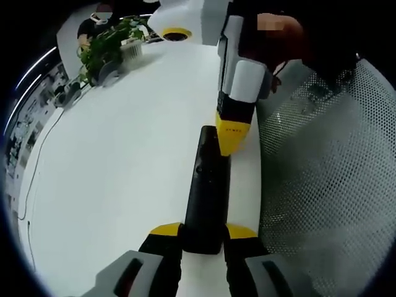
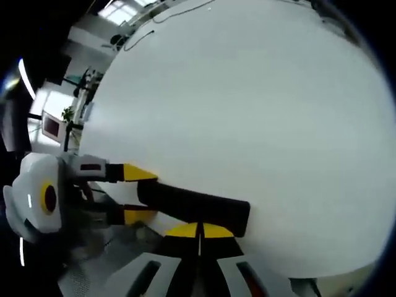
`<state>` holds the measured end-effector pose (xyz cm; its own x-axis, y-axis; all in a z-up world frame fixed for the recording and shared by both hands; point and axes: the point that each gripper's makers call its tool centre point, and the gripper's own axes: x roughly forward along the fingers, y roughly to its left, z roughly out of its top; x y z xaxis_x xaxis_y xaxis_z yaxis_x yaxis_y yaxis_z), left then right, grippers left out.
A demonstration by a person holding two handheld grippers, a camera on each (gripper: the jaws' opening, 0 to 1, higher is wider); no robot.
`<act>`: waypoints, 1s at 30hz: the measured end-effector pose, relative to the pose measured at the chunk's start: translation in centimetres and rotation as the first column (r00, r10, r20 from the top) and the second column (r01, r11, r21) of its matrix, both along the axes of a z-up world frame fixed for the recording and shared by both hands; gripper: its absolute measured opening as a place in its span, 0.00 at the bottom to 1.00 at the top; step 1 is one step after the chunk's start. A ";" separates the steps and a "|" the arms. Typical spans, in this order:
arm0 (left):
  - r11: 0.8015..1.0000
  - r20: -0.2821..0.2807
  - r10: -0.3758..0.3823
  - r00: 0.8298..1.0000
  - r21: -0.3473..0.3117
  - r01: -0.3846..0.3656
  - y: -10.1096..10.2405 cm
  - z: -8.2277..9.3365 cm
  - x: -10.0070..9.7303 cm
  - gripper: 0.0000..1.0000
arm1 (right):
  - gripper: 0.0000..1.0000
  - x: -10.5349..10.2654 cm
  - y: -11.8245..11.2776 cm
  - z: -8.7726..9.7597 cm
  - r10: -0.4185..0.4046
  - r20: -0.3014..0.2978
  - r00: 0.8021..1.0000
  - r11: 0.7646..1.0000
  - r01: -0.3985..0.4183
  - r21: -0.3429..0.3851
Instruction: Press the specified remote control buttons in sequence, fully releasing each button before pressing the next.
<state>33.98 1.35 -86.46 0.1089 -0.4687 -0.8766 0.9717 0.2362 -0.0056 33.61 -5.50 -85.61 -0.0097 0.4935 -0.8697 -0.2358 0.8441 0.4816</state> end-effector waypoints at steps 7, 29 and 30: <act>1.000 0.003 -0.005 1.000 0.002 0.005 0.0 0.0 0.0 0.26 | 0.00 0.8 0.0 0.5 -0.029 0.037 0.999 0.999 0.029 0.018; 1.000 -0.004 -0.016 1.000 0.007 0.016 -0.3 0.0 -0.3 0.25 | 0.00 1.0 0.1 0.1 0.050 0.107 0.993 0.998 -0.045 -0.050; 1.000 -0.004 -0.014 1.000 0.007 0.014 -0.3 0.0 -0.3 0.25 | 0.00 1.1 0.1 0.0 0.065 0.118 0.991 0.997 -0.058 -0.057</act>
<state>33.71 1.01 -86.44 0.0984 -0.4637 -0.8805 0.9750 0.2222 -0.0080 34.68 -5.39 -85.58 0.0670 0.4478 -0.8916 -0.3413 0.8500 0.4013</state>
